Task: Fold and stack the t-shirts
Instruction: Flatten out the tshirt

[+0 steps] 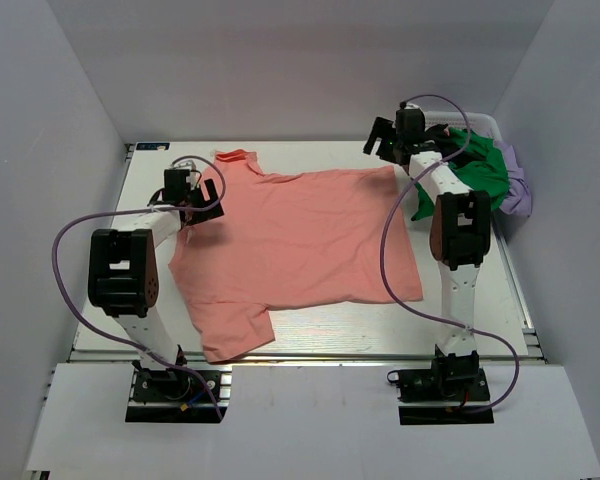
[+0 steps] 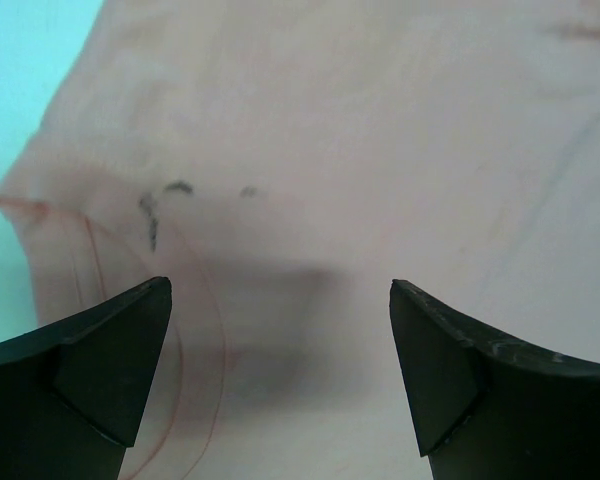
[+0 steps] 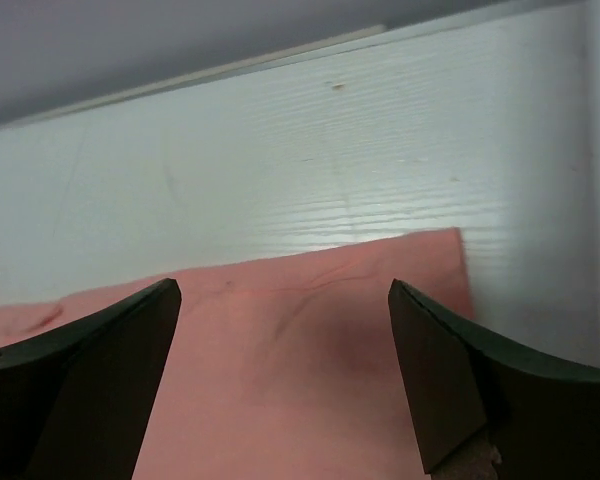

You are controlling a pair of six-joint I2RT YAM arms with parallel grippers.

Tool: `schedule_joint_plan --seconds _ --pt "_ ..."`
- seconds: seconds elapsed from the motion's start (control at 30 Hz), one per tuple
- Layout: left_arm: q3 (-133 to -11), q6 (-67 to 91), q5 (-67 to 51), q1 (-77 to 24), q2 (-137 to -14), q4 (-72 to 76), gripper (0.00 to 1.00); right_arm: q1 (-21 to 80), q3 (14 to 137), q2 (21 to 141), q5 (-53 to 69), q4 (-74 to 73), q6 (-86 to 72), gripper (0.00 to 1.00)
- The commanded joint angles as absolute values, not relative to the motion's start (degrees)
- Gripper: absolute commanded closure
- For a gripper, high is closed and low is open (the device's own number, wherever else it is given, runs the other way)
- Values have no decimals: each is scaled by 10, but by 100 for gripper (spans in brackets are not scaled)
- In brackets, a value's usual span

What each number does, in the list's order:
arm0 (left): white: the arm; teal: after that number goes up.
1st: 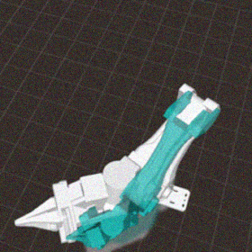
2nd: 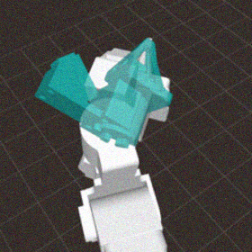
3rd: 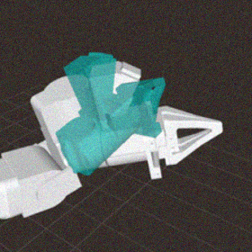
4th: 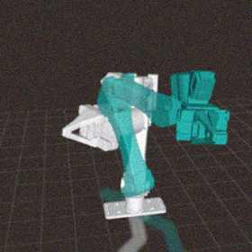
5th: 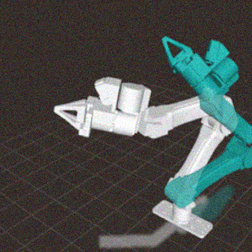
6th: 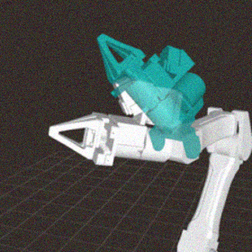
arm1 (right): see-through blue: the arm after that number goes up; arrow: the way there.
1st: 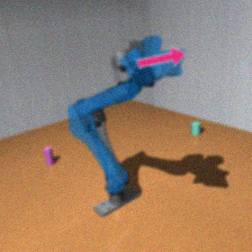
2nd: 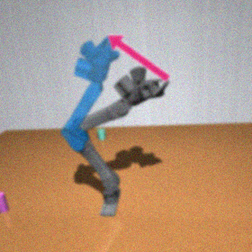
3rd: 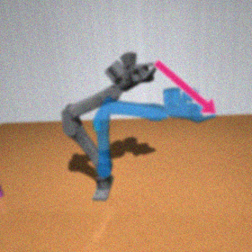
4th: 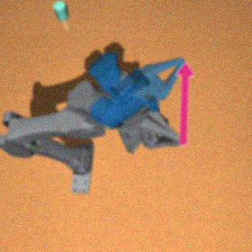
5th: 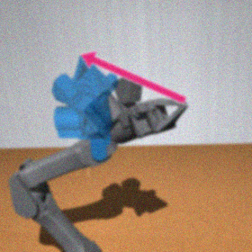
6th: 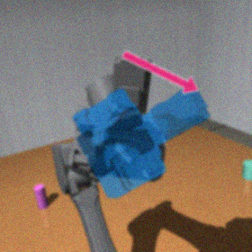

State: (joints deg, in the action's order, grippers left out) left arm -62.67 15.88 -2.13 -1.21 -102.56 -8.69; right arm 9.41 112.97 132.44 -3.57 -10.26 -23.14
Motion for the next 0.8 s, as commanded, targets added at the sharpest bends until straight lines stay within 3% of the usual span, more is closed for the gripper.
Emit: schedule_joint_plan --seconds 0.0,0.37,0.57,0.77 --pt "-670 153 -40 -10 -1027 -59 0 128 1135 1277 103 -65 -119 10" --pt "-769 176 -97 -10 -1158 -59 0 155 950 1205 3 -170 -163 10" --pt "-857 171 -89 -10 -1238 -105 0 155 1025 1281 -47 -257 -170 10" --pt "-1056 152 -48 -10 -1394 -215 0 149 1150 1378 -53 -322 -188 10"
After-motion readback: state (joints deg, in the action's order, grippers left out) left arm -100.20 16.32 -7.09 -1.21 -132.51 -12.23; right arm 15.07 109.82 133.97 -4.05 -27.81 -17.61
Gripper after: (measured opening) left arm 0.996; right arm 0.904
